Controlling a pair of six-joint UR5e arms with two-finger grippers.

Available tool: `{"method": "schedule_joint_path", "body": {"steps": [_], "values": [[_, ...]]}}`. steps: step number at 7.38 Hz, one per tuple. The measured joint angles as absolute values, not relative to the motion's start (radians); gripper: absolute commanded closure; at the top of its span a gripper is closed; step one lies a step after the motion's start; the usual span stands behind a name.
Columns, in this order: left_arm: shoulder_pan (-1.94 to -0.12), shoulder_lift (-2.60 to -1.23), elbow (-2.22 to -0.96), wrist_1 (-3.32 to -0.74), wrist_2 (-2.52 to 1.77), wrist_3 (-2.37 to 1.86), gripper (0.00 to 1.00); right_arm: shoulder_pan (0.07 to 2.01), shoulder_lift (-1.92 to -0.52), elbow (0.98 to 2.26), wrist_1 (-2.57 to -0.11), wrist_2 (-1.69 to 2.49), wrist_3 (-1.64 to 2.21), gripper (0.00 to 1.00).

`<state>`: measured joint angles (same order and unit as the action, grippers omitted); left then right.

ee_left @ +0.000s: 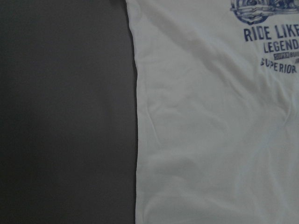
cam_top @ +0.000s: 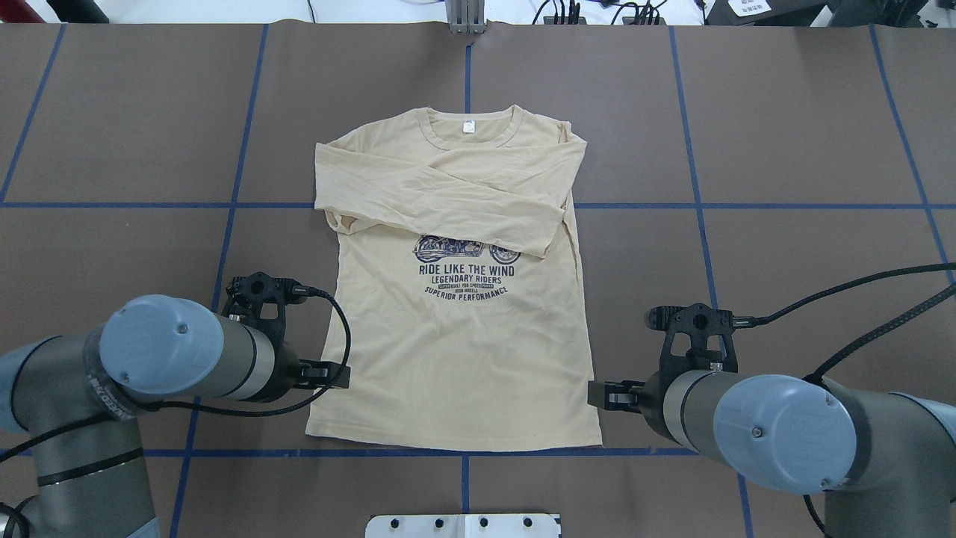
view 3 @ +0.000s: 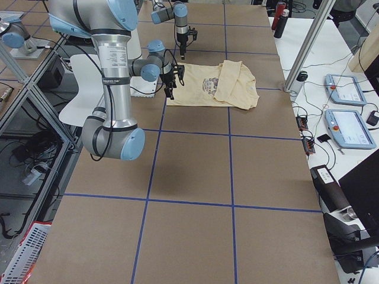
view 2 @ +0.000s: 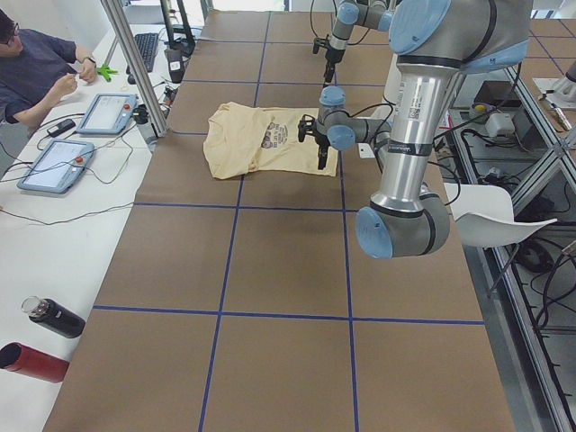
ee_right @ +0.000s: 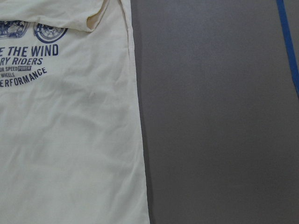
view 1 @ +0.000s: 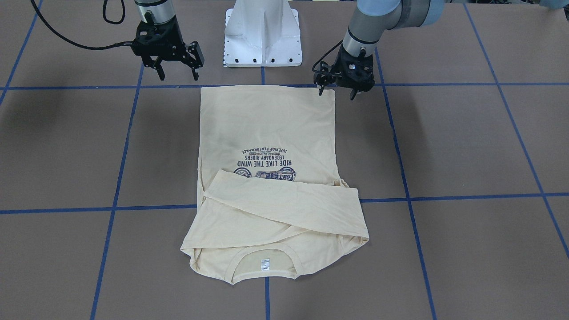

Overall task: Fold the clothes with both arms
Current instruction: 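Position both grippers at the near hem corners of the shirt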

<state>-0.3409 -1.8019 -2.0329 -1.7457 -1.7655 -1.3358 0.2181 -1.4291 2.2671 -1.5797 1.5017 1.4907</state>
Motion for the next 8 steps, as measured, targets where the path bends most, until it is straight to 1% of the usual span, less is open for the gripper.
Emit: {"method": "schedule_joint_path", "body": {"steps": [1,5,6,8], "values": [[-0.324,-1.8,-2.014,-1.749,-1.756,-1.373,0.23,0.216,-1.428,2.266,-1.579,1.5,1.492,0.0],[-0.284,-1.804,-1.948,-1.799,-1.753,-1.402,0.5,0.215,-1.423,2.265,-1.578,1.499,1.491,0.0],[-0.283,-1.807,-1.946,-1.809,-1.756,-1.402,0.53,0.215,-1.422,2.265,-1.578,1.499,1.491,0.0],[-0.282,-1.81,-1.945,-1.814,-1.758,-1.403,0.54,0.215,-1.422,2.265,-1.578,1.499,1.492,0.0]]}}
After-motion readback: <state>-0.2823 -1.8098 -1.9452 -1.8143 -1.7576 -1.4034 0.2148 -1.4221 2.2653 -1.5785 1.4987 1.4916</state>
